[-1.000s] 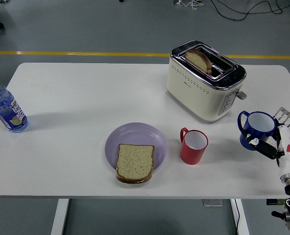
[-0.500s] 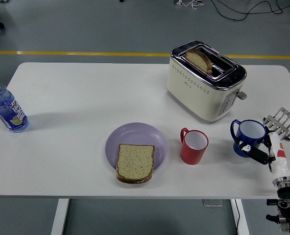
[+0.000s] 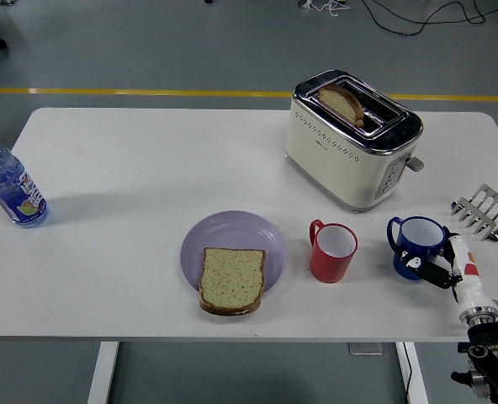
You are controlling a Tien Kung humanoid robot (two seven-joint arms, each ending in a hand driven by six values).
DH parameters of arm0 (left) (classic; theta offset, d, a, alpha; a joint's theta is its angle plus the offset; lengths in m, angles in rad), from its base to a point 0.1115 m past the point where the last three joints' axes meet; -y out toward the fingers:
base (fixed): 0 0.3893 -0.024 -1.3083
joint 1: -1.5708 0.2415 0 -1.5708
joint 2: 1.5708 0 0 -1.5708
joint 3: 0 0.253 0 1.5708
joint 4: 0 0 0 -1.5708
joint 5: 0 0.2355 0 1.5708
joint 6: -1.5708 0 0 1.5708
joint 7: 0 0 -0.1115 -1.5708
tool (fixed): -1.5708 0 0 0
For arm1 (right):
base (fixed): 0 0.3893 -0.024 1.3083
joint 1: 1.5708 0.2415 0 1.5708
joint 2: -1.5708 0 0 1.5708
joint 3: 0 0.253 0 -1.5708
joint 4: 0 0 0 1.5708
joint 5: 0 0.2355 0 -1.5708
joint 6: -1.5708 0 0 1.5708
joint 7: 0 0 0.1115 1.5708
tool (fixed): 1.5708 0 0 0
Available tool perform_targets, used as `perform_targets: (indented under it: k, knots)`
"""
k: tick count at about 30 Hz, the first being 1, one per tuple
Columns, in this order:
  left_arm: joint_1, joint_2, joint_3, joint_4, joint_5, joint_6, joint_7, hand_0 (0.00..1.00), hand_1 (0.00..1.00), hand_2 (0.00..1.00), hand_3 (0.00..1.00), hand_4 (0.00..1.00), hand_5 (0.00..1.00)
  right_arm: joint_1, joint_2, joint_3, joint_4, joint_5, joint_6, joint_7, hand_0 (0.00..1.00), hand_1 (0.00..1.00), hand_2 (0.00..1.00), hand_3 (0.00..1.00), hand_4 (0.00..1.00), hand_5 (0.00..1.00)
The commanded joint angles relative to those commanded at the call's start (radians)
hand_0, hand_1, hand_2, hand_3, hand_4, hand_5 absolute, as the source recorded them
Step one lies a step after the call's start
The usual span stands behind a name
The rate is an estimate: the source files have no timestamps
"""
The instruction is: Pick up the cup,pour liquid into bread,place the cup on the desk
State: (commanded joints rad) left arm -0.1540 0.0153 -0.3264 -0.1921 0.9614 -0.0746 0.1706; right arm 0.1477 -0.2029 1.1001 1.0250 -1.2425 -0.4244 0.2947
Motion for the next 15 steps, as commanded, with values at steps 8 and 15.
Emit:
perform_targets:
  k: [8, 15]
  knots:
    - [0.0, 0.0, -0.002, -0.001, -0.001, -0.001, 0.001, 0.669, 0.736, 0.74, 0.631, 0.397, 0.998, 0.017, 0.008, -0.011, -0.028, -0.007, 0.006, 0.002, 0.521, 0.44, 0.561, 0.561, 0.628, 0.002]
    - [-0.001, 0.0, -0.001, -0.001, -0.002, -0.001, 0.001, 0.669, 0.737, 0.739, 0.632, 0.397, 0.998, 0.028, 0.012, -0.016, -0.049, -0.006, 0.007, 0.007, 0.516, 0.441, 0.566, 0.56, 0.632, 0.002]
